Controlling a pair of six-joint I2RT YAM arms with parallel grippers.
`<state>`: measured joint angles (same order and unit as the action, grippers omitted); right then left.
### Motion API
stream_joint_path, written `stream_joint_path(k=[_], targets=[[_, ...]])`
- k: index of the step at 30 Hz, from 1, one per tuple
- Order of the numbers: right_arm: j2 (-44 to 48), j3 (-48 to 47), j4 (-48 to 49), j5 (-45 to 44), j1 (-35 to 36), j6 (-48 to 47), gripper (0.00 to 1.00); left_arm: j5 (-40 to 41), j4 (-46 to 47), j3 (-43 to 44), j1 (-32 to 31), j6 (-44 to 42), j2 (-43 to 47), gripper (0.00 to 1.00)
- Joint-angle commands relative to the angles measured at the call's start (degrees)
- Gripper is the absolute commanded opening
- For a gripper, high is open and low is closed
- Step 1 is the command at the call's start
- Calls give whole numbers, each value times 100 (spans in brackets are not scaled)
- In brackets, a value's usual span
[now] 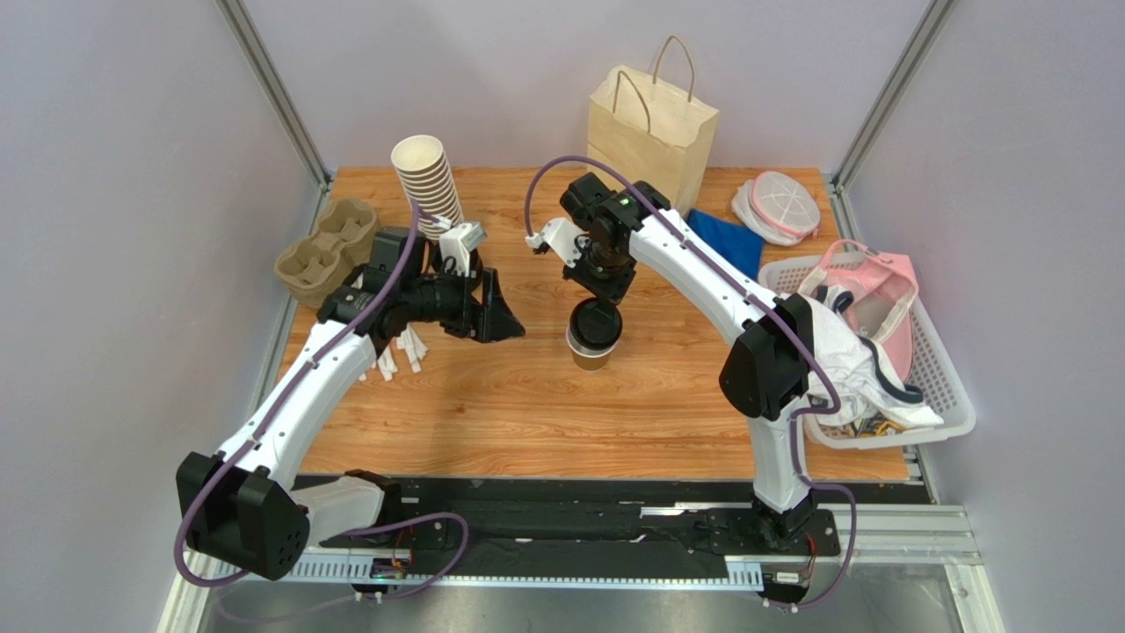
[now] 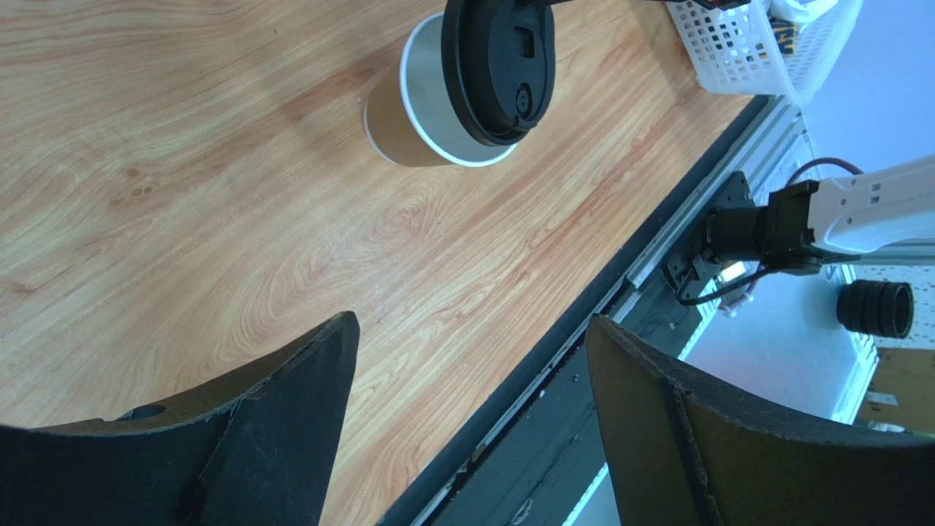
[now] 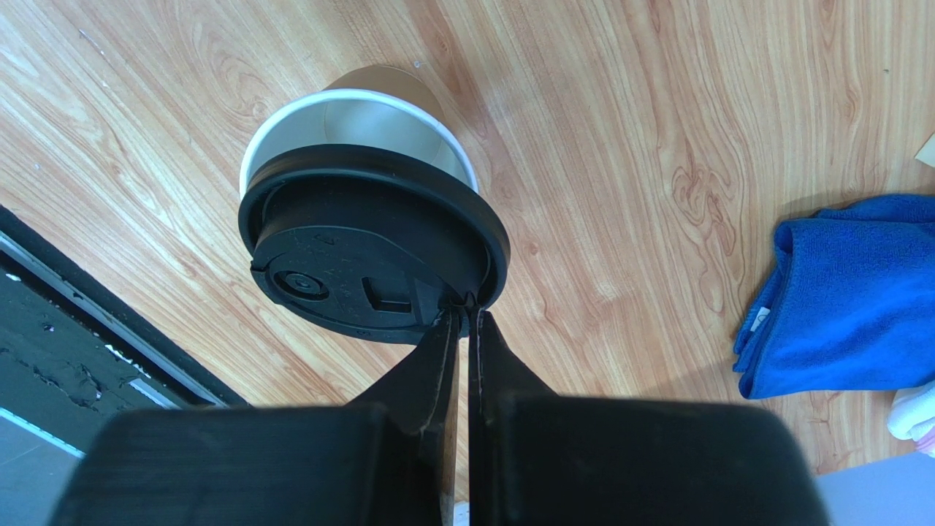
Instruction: Pack the takeout coffee
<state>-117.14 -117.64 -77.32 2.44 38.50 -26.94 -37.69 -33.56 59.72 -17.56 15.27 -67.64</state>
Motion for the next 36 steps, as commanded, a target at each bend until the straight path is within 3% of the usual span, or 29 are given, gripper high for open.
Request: stream_joint_path(k=[1,10,18,22,33,36], targets=[[-63,-145,-1813,2,17,-110,0,-133,166,-22,16,55,-39,84],[-116,-189,-1813,-33,79,-119,1,-151,192,-31,16,47,-65,84],[-168,-241,-1822,-68,114,-127,14,-159,183,-40,16,38,-65,84],[-160,-241,-1813,-68,122,-119,25,-151,192,-40,16,38,-65,84],[7,-539,-1822,55,140,-145,32,-238,271,-14,16,29,-83,84],[165,-733,-1813,274,27,-75,42,-230,359,92,16,-67,-83,84]])
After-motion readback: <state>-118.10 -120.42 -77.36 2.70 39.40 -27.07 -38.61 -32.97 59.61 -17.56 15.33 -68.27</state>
